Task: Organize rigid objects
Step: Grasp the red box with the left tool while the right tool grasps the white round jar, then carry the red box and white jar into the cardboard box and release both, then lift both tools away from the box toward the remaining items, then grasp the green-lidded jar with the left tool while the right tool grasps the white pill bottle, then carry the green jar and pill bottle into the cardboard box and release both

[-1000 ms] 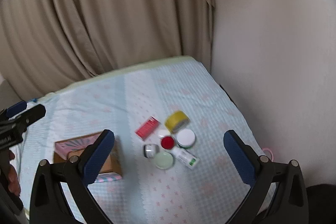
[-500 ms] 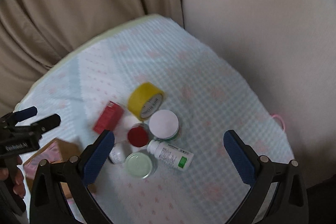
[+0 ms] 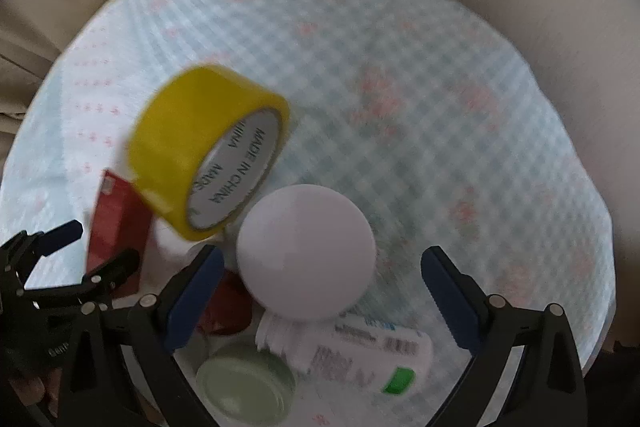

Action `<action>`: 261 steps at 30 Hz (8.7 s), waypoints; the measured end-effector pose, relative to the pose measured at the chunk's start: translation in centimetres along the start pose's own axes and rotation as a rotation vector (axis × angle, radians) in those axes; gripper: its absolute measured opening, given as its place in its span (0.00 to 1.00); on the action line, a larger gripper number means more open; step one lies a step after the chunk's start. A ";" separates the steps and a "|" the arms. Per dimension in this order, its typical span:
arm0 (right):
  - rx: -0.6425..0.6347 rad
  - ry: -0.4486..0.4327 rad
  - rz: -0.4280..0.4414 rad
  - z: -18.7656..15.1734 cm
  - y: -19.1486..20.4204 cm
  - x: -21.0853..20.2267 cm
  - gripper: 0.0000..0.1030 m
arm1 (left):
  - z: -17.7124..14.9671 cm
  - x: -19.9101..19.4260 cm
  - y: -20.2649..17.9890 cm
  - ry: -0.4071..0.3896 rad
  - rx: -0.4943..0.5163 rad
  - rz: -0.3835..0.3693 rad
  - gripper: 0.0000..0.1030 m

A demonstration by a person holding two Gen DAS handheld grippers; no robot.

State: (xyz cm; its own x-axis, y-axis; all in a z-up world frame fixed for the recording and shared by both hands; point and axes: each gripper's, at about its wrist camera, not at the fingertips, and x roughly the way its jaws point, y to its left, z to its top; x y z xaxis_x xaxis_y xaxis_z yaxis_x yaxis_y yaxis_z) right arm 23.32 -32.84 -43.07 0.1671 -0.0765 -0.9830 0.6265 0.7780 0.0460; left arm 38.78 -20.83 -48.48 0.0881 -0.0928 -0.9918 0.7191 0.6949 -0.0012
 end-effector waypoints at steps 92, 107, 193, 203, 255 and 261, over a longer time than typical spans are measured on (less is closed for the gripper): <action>-0.907 0.077 0.171 -24.9 31.7 -8.4 0.66 | -35.0 -11.4 23.3 0.050 -0.508 0.003 0.38; -0.996 0.065 0.265 -24.7 32.4 -6.3 1.00 | -32.4 -10.8 22.4 0.019 -0.414 -0.010 1.00; -0.949 -0.121 0.220 -6.4 -3.0 -8.9 0.93 | -16.6 -12.6 -12.9 -0.348 -0.503 0.080 1.00; -1.029 -0.017 0.216 -6.5 -3.3 0.0 0.84 | -13.4 -3.5 -12.0 -0.242 -0.494 -0.022 0.99; -0.959 -0.357 0.337 -9.1 5.4 -27.8 0.45 | -24.4 -32.6 -3.6 -0.510 -0.700 0.094 0.68; -0.931 -0.362 0.380 -12.5 10.0 -30.0 0.45 | -29.7 -35.3 2.0 -0.530 -0.697 0.123 0.68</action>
State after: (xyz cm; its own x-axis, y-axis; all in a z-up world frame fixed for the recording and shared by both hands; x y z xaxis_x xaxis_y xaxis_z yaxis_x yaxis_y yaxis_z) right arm 15.10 -14.98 -15.36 0.5408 0.2096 -0.8146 -0.3166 0.9480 0.0337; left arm 16.63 4.97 -17.26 0.5696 -0.1868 -0.8004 0.1152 0.9824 -0.1473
